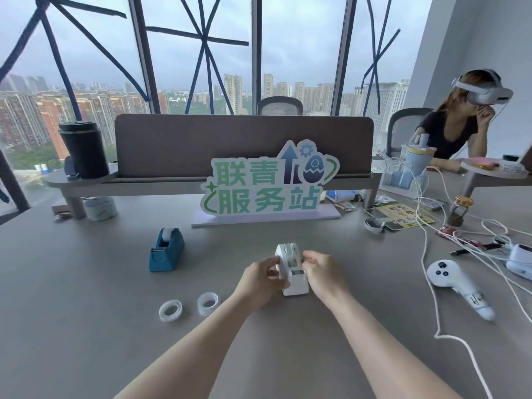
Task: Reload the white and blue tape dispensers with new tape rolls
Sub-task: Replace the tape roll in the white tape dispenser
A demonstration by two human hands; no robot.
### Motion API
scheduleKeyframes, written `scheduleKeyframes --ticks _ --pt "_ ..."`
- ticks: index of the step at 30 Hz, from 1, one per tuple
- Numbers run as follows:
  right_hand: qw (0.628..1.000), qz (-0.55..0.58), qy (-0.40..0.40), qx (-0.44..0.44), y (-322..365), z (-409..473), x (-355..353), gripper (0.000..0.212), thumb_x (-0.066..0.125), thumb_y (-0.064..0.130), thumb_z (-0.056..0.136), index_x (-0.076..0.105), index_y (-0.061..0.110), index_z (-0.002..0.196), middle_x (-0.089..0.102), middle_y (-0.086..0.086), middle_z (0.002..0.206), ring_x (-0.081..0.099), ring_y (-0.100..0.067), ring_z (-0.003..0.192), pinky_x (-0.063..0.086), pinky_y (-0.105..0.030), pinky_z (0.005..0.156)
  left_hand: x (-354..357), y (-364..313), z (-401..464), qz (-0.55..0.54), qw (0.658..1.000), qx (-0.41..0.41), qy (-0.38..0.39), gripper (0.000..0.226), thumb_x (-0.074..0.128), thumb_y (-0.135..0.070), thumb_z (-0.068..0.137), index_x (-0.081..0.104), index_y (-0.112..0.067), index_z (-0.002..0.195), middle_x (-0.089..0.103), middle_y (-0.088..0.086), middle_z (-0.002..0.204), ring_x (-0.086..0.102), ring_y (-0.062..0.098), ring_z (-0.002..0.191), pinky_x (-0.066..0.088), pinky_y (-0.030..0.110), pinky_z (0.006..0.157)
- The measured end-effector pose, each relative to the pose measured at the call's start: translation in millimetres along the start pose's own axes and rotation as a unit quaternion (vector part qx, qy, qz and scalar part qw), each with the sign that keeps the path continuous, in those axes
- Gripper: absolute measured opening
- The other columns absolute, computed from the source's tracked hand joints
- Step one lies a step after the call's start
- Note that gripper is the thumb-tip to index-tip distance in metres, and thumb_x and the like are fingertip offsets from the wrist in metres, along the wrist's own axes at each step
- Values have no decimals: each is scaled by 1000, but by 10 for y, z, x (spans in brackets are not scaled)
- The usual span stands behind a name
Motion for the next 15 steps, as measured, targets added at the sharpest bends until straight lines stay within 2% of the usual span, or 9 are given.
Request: scheduleKeyframes --ticks 1,4,6,9,11,13,15 --pt "1000 5 -2 2 18 78 -3 22 45 12 85 49 11 63 53 -1 56 48 -20 58 32 -33 55 -9 -21 78 0 1000 -1 -7 57 77 -20 68 61 -29 122 74 0 102 67 13 98 48 23 74" --pt "1000 18 2 -6 67 344 5 20 44 15 85 60 10 74 65 -3 67 57 -26 69 35 -32 58 -36 -82 348 -1 1000 0 -14 72 78 -25 64 55 -21 132 72 5 109 66 16 105 52 32 89" --pt "1000 20 7 -4 77 501 31 23 44 15 86 65 12 79 67 -2 70 59 -22 71 37 -31 59 -56 -117 483 11 1000 -1 -7 66 78 -20 70 54 -20 132 71 7 112 64 17 107 48 27 85" --pt "999 40 9 -3 55 647 92 23 46 11 88 66 11 77 59 3 61 51 -18 64 34 -30 56 -51 -101 657 16 1000 -6 6 52 73 -17 73 61 -20 124 72 5 107 64 12 94 44 23 73" --pt "998 55 9 -6 24 709 123 22 47 12 88 67 12 77 60 4 62 52 -19 66 35 -30 57 -22 -60 747 15 1000 -10 6 55 73 -20 68 61 -21 122 73 2 102 66 15 95 47 27 79" --pt "998 68 13 -11 -18 762 144 23 48 14 89 71 13 86 70 3 75 58 -17 73 39 -29 63 -11 -12 799 5 1000 -15 -3 63 72 -27 61 61 -25 123 75 4 101 67 20 102 50 36 91" --pt "996 84 17 -9 -67 787 161 23 49 15 91 72 14 93 74 0 87 62 -17 81 43 -30 70 7 15 810 12 1000 -12 3 48 69 -27 60 65 -33 107 75 6 99 68 24 101 49 37 92"
Point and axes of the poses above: each hand's wrist, its own z-axis towards the middle knuckle, its own x-axis out of the palm, y = z × x, the point moved 1 cm from there along z, towards the middle knuckle
